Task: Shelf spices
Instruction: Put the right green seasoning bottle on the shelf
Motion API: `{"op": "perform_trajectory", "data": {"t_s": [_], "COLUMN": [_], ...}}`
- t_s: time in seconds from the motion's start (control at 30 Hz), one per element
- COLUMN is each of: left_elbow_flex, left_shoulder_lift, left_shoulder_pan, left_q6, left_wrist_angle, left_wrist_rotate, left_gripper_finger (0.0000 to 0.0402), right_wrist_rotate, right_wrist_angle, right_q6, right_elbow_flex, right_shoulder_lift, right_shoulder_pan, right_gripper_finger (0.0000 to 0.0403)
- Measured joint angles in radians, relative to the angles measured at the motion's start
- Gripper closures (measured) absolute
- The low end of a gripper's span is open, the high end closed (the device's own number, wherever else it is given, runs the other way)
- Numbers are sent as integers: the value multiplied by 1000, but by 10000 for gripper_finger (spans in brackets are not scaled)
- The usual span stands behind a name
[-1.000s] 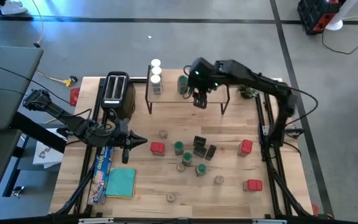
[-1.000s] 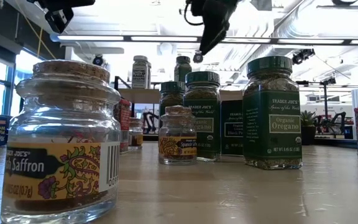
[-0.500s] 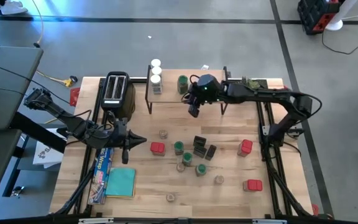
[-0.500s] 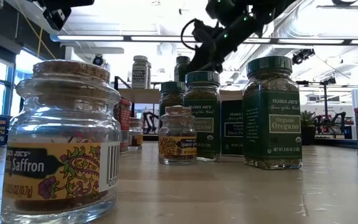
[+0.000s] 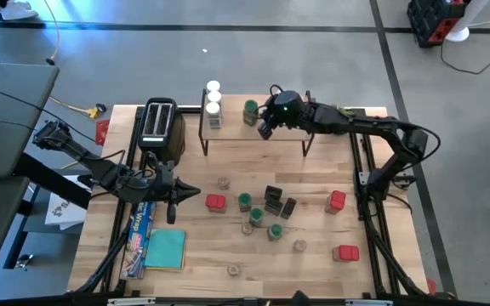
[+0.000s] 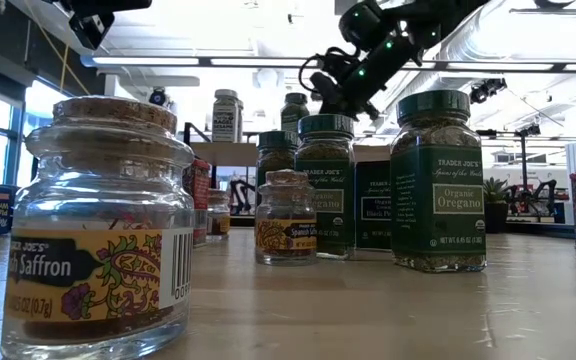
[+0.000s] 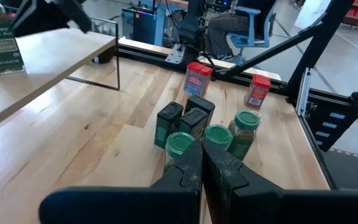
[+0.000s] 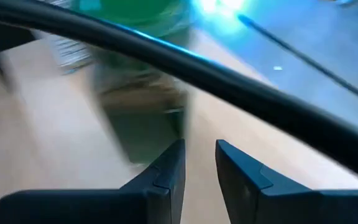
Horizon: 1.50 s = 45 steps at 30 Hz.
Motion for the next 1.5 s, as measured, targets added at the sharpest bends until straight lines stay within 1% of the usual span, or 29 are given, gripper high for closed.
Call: {"op": "perform_trajectory", "data": {"t_s": [0.07,0.1,0.17,0.27,0.37,0.43,0.53,0.6,0.67,0.73,0.9,0.97,1.13,1.23,1.37,1.5], "left_elbow_flex": [0,0,0,0,0,0,0,0,0,0,0,0,0,0,0,0], "left_shoulder_lift": [0,0,0,0,0,0,0,0,0,0,0,0,0,0,0,0], "left_shoulder_pan": [0,0,0,0,0,0,0,0,0,0,0,0,0,0,0,0], "left_q6": [0,0,0,0,0,1,1,9,9,8,-8,-9,-9,-9,-3,0], "left_wrist_angle": [0,0,-1,-3,-5,-4,-4,-1,1,1,2,1,1,0,-1,0], "left_wrist_rotate": [0,1,1,2,6,6,6,4,4,3,3,3,4,17,20,20], "left_gripper_finger": [401,401,401,401,401,401,401,401,401,401,401,401,401,401,401,401], "right_wrist_rotate": [47,54,45,5,-76,-173,-279,-299,-275,-217,-7,43,36,20,22,131], "right_wrist_angle": [5,7,6,-25,-79,-84,-29,15,61,71,57,59,40,-26,-167,-277], "right_q6": [19,24,29,28,29,29,30,46,62,78,90,89,81,69,63,142], "right_elbow_flex": [0,0,1,1,1,1,2,2,2,2,2,2,2,2,2,2], "right_shoulder_lift": [-3,-8,-12,-25,-37,-36,-11,12,30,38,38,38,35,10,-55,-97], "right_shoulder_pan": [-2,-3,-4,11,36,45,43,43,44,48,66,72,78,88,90,72], "right_gripper_finger": [321,321,321,321,321,321,321,321,321,321,321,321,321,321,321,321]}}
